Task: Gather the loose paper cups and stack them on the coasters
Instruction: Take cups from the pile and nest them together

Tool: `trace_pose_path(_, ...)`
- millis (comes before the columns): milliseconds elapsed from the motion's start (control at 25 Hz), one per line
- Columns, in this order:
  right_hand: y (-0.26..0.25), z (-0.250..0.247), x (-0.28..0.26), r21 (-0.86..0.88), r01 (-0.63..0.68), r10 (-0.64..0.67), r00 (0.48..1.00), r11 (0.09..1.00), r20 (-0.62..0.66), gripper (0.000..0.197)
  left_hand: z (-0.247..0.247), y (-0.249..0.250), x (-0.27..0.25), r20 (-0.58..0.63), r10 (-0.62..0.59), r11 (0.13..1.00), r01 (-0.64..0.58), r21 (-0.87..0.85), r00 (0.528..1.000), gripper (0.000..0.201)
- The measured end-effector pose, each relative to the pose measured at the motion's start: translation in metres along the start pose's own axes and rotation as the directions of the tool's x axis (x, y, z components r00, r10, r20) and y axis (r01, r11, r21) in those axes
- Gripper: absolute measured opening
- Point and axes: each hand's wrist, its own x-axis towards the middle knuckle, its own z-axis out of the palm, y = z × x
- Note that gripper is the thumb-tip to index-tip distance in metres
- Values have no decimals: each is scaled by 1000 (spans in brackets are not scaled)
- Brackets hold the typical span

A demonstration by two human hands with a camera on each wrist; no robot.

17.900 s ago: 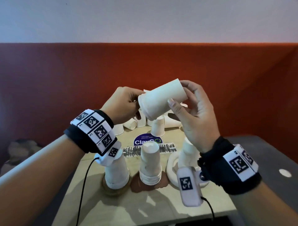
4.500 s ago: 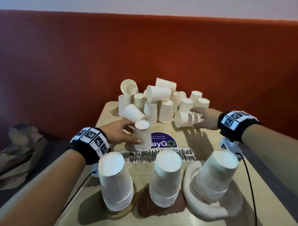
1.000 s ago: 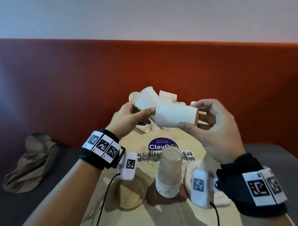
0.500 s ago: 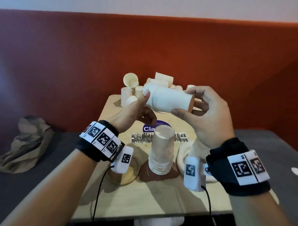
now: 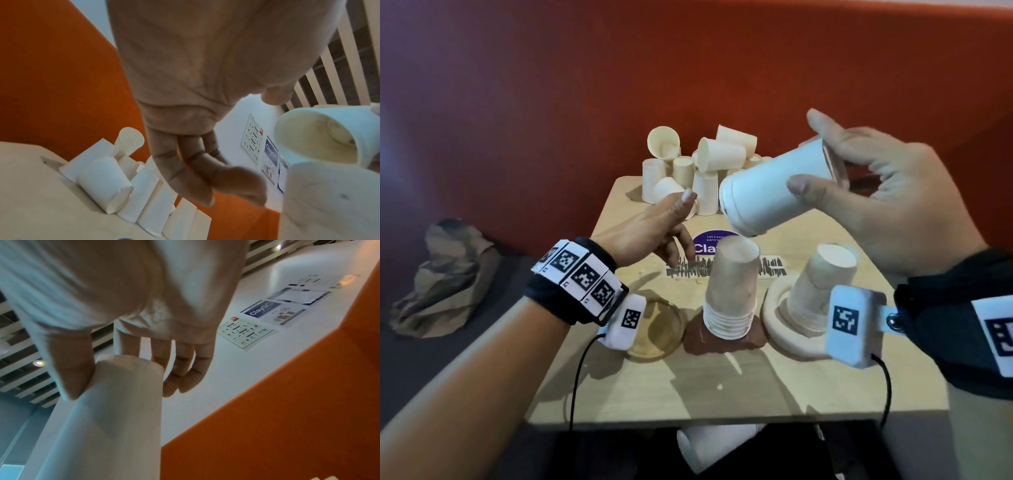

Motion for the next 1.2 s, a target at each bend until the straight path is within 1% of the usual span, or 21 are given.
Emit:
trace_pose_path(80,-3,-4,6,-37,23,-22,999,999,43,58,3,0,1,24,10,1000,-10,17,1000,84)
trace_pose_path(160,-6,-2,13,-55,15,-8,991,998,135,57,5,1,1,60,22,998,-25,50,998,96)
trace_pose_path(200,-7,1,15,-67,5,8,981,998,192,55,6,3,0,83,30,998,-35,58,996,97)
trace_pose_path(280,-11,9,20,-136,1,41,950,991,308,53,9,8,-2,132,33,996,-43,73,991,100)
trace_pose_path(360,-14,17,21,-195,5,75,913,981,401,59,11,11,-5,163,27,994,-44,100,986,106)
trace_pose_path(440,-15,25,16,-238,36,77,889,971,451,68,14,12,-8,176,16,991,-39,125,984,106)
trace_pose_path(520,-15,35,9,-270,50,93,867,962,489,67,17,15,-13,176,0,987,-28,158,984,98)
trace_pose_path(640,-13,46,0,-295,55,109,852,954,511,66,20,18,-22,170,-15,966,-30,259,985,85)
trace_pose_path(760,-6,56,-7,-299,47,129,832,953,540,66,23,20,-28,131,-2,944,-42,329,991,70)
trace_pose_path(840,-2,61,-13,-306,31,152,819,951,554,72,26,21,-32,119,15,925,-59,374,993,63)
trace_pose_path(880,-1,62,-15,-305,25,154,823,952,547,76,26,21,-33,119,33,915,-78,396,992,58)
trace_pose_path(920,-1,62,-18,-303,31,140,838,953,527,78,28,20,-34,116,55,903,-99,417,992,53)
trace_pose_path(960,-1,61,-22,-302,49,114,859,952,500,78,29,20,-37,105,62,887,-103,450,993,53)
trace_pose_path(1080,-7,59,-30,-288,131,4,905,949,425,76,28,22,-42,42,61,846,-73,528,997,67)
trace_pose_path(1200,-15,56,-47,-308,206,-74,918,929,389,70,36,34,-61,-18,41,784,-20,621,999,63)
